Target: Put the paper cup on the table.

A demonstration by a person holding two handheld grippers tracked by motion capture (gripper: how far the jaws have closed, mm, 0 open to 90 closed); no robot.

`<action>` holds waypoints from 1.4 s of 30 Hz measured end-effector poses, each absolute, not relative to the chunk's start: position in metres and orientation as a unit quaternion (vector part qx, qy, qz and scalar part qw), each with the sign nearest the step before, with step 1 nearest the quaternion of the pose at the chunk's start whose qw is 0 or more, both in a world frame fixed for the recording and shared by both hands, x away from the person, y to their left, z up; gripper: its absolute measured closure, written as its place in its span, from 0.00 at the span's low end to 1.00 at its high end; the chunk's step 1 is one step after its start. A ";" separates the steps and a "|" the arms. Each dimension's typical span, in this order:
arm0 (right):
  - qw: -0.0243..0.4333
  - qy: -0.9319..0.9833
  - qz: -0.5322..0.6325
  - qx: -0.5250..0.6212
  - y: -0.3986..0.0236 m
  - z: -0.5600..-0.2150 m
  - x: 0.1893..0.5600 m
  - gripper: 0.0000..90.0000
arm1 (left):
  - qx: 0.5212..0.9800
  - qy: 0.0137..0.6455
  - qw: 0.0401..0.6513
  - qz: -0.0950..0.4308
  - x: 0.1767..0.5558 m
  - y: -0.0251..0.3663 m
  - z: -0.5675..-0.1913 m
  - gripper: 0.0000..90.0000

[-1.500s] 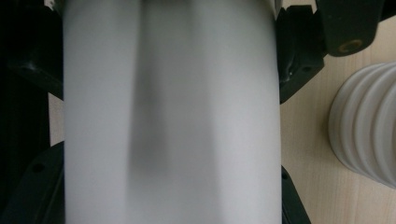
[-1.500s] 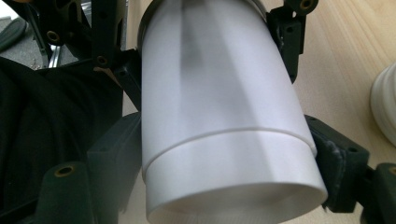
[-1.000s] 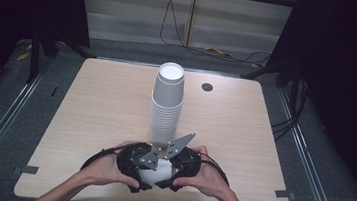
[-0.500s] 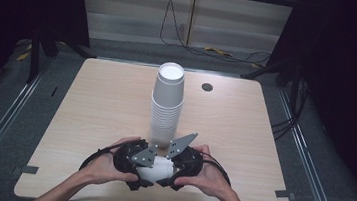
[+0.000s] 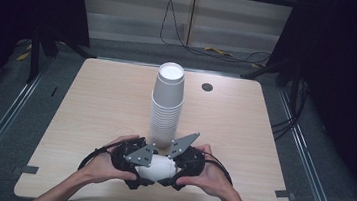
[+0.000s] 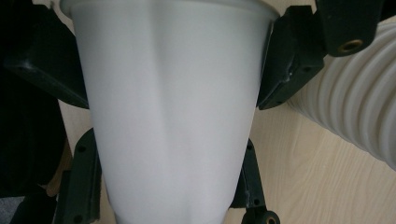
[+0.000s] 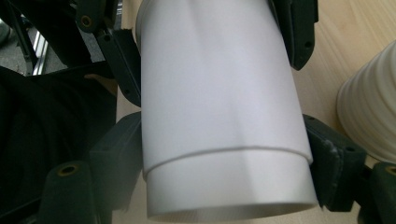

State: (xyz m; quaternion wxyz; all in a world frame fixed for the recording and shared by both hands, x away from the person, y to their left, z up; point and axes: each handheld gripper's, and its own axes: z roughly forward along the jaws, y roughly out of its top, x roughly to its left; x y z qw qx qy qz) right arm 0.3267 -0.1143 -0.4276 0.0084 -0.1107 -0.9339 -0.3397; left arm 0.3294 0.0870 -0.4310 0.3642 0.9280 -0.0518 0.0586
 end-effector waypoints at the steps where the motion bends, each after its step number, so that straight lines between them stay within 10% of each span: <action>1: 0.007 -0.934 -0.339 -0.111 -0.114 -0.428 0.327 0.25 | 0.926 -0.052 0.369 0.056 0.330 0.088 -0.431 0.16; 42: 0.009 -0.878 -0.444 -0.178 -0.160 -0.439 0.341 0.24 | 0.807 0.095 0.583 0.009 0.354 0.139 -0.412 0.17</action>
